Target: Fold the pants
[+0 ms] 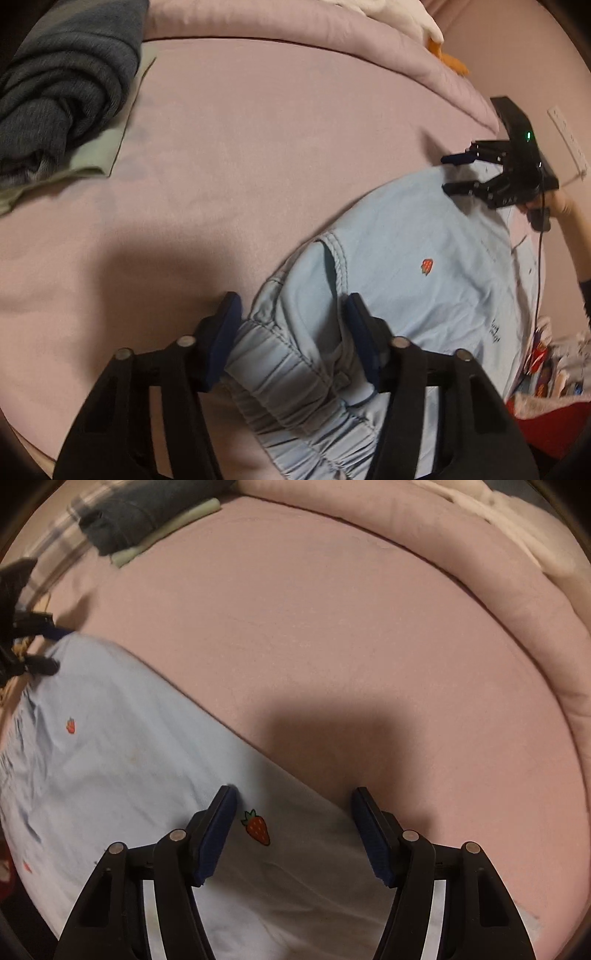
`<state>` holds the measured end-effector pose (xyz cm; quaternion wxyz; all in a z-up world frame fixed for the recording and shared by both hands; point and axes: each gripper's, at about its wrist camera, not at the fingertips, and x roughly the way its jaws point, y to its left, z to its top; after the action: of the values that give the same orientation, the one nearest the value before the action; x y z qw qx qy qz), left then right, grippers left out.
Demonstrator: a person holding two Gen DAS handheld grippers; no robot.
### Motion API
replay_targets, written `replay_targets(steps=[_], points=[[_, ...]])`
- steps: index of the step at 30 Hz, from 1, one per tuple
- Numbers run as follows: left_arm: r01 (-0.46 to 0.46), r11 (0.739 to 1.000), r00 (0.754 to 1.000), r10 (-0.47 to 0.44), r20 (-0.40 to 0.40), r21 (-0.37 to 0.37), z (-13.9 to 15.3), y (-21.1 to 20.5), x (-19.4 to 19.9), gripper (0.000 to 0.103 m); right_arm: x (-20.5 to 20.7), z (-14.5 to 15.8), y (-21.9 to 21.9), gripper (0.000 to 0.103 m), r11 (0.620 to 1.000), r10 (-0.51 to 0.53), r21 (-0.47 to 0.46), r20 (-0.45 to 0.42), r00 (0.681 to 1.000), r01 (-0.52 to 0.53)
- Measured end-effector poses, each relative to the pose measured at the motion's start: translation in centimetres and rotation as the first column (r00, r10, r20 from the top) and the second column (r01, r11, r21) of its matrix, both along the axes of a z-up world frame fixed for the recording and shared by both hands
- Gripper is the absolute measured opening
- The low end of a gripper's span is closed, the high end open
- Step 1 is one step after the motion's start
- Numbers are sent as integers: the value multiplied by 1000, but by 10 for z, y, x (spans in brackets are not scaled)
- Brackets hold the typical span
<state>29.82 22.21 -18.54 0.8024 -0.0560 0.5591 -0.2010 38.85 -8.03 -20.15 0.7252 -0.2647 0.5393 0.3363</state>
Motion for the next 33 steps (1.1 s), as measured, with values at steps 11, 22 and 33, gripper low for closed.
replay_targets(steps=[11,22,33], points=[[-58,977,991,31,133,207,18,-29,1,4,-43,31,13,6,998,11,-55,229,973,2],[-63,998,996,64,68,-21,18,-7,-3,78,-51,11,6,14,1000,-18,-17,160,987,21],[163,986,983,-164,-80,-19,-13,-14,-7,40,-36,-20,6,60,998,1,-61,-17,1000,-2]])
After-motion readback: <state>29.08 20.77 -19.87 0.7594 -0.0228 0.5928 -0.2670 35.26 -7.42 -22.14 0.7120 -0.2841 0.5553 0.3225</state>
